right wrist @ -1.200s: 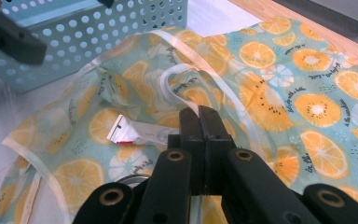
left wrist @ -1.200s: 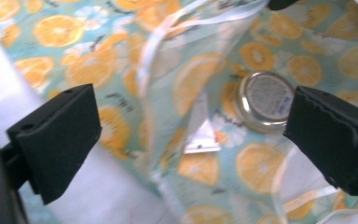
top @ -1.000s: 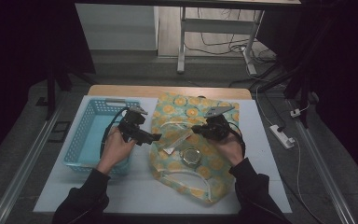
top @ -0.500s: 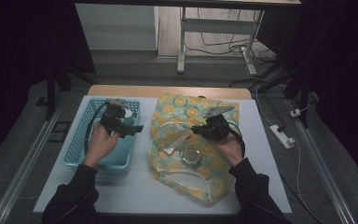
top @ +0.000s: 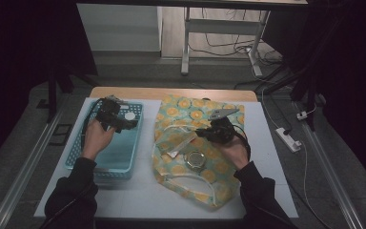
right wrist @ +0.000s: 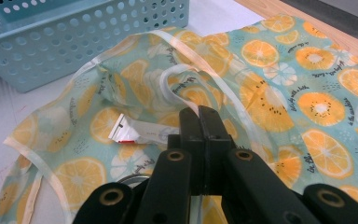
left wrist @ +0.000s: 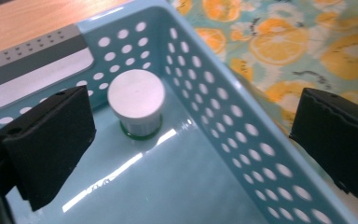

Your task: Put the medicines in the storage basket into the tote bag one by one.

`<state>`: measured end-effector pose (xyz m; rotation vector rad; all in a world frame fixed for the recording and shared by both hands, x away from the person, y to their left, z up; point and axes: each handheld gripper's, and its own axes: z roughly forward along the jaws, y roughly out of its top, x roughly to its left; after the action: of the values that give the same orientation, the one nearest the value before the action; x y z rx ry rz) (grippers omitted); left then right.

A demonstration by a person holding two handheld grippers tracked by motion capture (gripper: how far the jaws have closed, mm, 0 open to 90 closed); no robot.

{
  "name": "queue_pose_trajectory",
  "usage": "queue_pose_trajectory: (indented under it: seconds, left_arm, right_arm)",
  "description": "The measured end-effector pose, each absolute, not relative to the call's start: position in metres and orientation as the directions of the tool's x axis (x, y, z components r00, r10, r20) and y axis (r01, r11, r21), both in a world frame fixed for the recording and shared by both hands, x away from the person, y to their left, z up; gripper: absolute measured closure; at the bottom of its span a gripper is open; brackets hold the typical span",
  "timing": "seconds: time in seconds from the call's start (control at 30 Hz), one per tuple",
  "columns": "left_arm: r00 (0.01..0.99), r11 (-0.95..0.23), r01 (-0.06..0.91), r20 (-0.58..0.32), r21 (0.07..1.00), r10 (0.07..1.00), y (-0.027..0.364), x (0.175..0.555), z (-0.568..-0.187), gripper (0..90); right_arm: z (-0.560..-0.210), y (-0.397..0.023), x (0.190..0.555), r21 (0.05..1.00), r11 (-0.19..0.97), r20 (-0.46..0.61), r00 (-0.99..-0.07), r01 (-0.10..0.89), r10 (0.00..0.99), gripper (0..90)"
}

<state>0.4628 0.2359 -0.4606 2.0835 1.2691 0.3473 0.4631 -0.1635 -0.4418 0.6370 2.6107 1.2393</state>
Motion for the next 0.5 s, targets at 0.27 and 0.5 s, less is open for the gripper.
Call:
queue_pose_trajectory:
  seconds: [0.27, 0.5]
  left_arm:
    - [0.451, -0.295, 0.719, -0.099, 0.629, 0.887, 0.240, 0.484, -0.471, 0.3]
    - [0.449, -0.322, 0.746, -0.082, 0.583, 0.890, 0.236, 0.500, -0.481, 0.6]
  right_arm:
    - [-0.441, -0.164, 0.463, 0.775, 0.557, 0.019, -0.891, 0.299, 0.453, 90.0]
    - [-0.441, -0.164, 0.463, 0.775, 0.557, 0.019, -0.891, 0.299, 0.453, 90.0]
